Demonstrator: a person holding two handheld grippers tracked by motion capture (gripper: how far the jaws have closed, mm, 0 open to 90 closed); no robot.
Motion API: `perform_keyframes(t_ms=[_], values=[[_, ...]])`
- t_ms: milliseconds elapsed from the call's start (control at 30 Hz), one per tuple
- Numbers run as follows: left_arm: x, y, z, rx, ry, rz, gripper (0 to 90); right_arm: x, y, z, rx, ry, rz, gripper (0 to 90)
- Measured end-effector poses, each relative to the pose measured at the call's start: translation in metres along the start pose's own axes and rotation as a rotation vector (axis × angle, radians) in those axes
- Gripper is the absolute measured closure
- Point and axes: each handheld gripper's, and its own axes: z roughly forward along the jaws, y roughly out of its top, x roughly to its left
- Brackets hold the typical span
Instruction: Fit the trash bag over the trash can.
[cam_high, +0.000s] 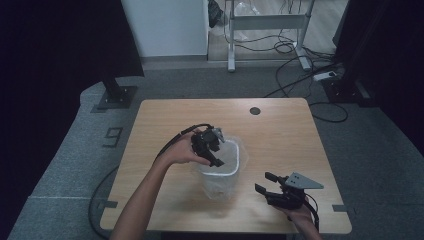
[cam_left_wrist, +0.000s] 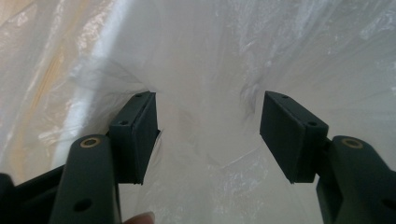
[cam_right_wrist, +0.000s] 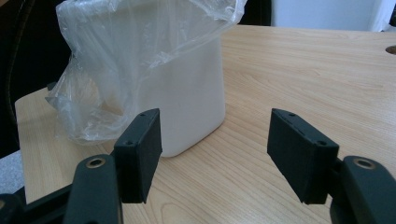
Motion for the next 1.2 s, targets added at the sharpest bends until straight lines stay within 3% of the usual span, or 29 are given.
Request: perform_keyframes(t_ms=[233, 500, 700, 1067, 1200], values=[[-0.001, -0.005, -0.002, -0.046, 0.011, -0.002, 36.8, -0.001, -0.001, -0.001, -0.002, -0.005, 0.003, 35.2], [-0.004, -0.016, -0.015, -0.162, 0.036, -0.019, 35.9, -0.001, -0.002, 0.000, 0.001, -0.007, 0.004, 35.2], [-0.006, -0.021, -0.021, -0.211, 0.058, -0.026, 35.0, -0.001, -0.003, 0.001, 0.004, -0.011, 0.002, 35.1], [-0.013, -0.048, -0.038, -0.392, 0.100, -0.073, 34.8, -0.003, -0.004, -0.001, 0.005, -0.018, 0.006, 35.1], [-0.016, -0.056, -0.043, -0.425, 0.114, -0.080, 34.7, -0.003, -0.004, 0.000, 0.007, -0.019, 0.007, 35.1]])
